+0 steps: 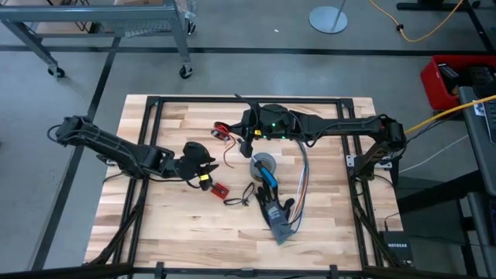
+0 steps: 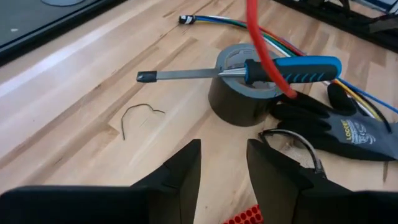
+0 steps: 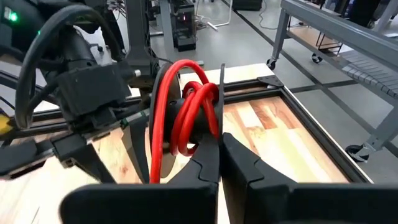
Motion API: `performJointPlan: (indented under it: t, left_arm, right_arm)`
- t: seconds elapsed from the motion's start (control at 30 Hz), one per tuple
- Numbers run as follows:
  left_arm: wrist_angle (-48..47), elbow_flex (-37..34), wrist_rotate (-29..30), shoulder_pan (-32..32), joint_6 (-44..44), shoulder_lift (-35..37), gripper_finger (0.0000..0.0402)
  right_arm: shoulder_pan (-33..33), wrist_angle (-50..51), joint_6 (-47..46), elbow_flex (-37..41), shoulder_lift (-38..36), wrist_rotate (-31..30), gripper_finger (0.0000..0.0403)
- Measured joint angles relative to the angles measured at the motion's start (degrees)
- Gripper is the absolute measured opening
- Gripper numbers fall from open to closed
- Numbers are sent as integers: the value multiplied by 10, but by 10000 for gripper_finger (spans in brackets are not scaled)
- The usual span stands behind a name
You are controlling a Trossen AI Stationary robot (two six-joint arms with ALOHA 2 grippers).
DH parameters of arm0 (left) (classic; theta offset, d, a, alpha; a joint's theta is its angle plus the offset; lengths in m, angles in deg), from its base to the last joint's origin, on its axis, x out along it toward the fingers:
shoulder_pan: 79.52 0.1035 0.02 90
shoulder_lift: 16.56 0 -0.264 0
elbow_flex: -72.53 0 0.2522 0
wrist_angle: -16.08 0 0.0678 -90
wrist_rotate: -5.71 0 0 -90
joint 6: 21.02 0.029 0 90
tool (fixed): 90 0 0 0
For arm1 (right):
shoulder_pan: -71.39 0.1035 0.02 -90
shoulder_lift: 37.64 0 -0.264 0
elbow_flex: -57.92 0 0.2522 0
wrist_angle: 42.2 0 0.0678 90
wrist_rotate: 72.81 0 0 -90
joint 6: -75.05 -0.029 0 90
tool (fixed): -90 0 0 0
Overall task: Coil cords
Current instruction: Coil the red wire around the spool
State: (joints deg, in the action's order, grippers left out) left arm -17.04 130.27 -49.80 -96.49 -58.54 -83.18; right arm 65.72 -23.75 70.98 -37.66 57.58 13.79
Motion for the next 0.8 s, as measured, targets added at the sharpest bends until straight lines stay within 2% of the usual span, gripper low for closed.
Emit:
performJointPlan:
  t: [0.4,0.8]
  left_arm:
    - [104,0,1,-6,6,-18,123]
    - [128,0,6,11,0,-18,123]
  right_arm:
    - [0,0,12,0,0,-17,3]
    - [0,-11,12,0,1,-14,3]
